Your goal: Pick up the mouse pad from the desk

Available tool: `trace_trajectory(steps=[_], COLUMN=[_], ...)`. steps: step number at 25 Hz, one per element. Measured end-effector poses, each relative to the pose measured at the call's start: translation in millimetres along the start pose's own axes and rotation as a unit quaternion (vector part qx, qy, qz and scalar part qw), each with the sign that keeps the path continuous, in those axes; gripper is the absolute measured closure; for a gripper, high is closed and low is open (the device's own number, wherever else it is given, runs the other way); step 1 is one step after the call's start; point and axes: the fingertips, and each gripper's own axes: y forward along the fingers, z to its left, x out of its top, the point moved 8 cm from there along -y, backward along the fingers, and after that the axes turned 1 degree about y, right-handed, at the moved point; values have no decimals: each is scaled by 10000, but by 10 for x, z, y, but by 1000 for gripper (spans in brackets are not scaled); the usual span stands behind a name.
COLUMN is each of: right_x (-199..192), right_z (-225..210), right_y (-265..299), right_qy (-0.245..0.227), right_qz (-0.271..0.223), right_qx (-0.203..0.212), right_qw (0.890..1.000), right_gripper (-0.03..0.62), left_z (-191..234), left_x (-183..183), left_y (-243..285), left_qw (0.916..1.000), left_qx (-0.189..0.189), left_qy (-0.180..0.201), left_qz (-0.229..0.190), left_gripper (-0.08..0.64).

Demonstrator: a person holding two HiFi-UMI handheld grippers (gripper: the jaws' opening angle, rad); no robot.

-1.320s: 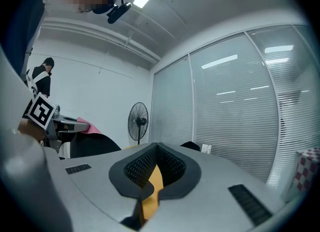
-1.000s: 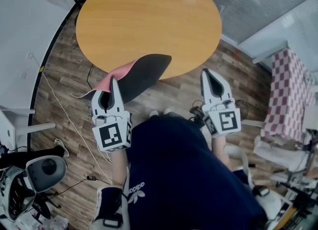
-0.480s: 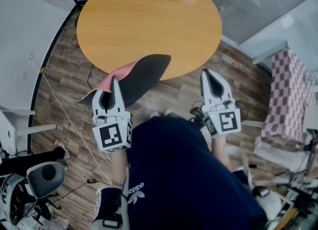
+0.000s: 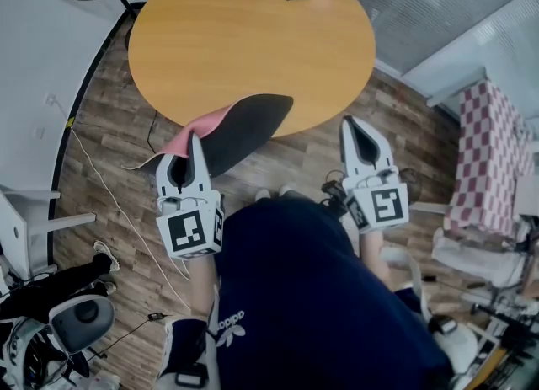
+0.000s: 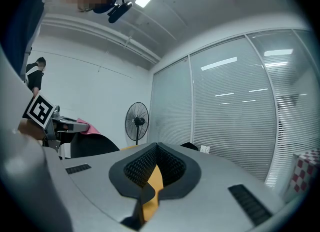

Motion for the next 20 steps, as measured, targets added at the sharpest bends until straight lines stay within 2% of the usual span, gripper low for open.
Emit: trace_trajectory(steps=[3, 8, 14, 17, 20], right_x=[34, 13, 12, 47, 9], right_z=[51, 1, -2, 11, -5], right_y=[46, 30, 46, 65, 64], right_qy=[86, -132, -73, -154, -243], right_qz=[-27, 88, 151, 71, 192], right_qx=[5, -54, -60, 19, 5], right_qw=[10000, 9999, 9998, 9999, 9995], right_gripper=[589, 589, 589, 589, 589], left_z=[53, 56, 51, 49, 53], left_x=[-3, -3, 18, 24, 13], left_y=[13, 22, 55, 80, 104], left_qw=[10000, 10000, 10000, 10000, 10000], left_qx=[7, -41, -37, -39, -56], left_qy=[-51, -52, -69, -87, -80], left_qz=[10, -2, -3, -4, -5], left_gripper=[540, 540, 540, 540, 540])
